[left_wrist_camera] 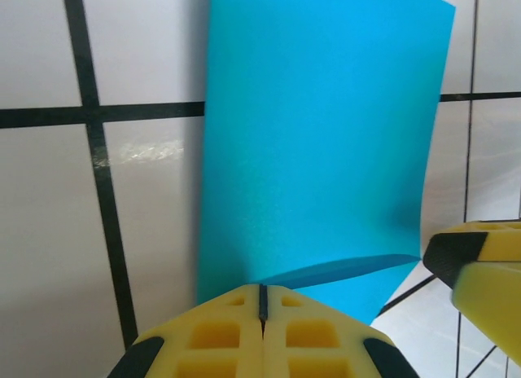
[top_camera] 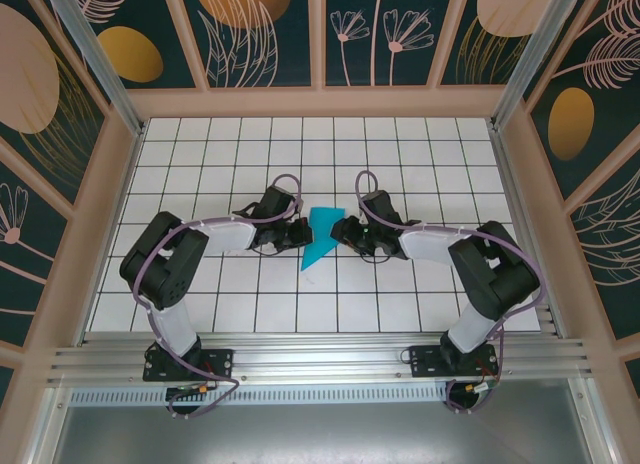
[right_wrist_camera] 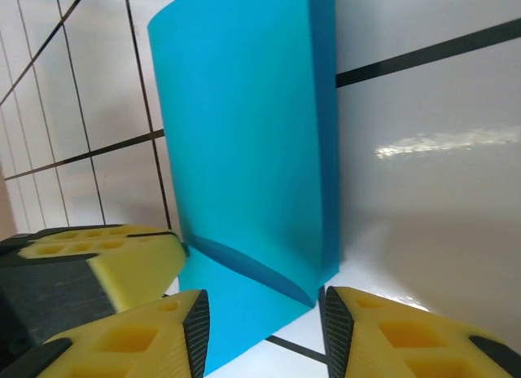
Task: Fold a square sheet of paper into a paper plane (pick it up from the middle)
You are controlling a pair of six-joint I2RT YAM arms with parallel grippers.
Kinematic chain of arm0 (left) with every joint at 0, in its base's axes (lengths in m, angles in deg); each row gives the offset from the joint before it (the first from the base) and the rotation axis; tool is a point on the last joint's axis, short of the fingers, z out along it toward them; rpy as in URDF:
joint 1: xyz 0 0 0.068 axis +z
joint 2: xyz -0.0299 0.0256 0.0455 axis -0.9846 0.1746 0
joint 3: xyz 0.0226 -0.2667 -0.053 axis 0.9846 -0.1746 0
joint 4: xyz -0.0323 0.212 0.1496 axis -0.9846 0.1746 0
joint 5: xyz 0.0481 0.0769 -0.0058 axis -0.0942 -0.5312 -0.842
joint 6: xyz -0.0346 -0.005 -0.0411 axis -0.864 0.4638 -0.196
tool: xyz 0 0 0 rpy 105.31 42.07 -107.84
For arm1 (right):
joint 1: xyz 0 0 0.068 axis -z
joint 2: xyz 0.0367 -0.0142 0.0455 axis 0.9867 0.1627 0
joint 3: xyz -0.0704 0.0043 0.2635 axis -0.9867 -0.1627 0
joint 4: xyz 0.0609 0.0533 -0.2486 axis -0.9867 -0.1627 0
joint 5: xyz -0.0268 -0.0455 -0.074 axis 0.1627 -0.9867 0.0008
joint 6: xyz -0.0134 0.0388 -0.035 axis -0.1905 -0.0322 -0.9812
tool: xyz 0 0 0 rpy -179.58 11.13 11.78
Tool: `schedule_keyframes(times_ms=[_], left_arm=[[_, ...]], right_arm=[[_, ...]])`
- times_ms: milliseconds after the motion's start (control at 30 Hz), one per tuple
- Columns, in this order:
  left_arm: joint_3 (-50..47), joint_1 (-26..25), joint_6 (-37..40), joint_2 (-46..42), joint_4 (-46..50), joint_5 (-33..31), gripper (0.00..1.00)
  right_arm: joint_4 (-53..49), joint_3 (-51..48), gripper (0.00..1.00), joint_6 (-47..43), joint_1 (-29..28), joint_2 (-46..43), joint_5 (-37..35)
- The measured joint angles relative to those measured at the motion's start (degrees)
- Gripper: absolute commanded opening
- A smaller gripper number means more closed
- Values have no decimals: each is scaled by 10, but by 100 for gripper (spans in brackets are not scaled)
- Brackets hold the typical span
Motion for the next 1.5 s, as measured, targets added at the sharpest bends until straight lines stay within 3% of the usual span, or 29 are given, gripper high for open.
schedule_keyframes(times_ms=[600,1167,1500], left_arm=[[5,0,7,16,3,-12,3],[5,0,5,5,3,-20,15],[5,0,2,-4,3,-48,15]], right_arm=[[22,0,46,10,0,25,15],[63,-2,46,24,0,25,29],[71,-24,46,35,8,24,30]])
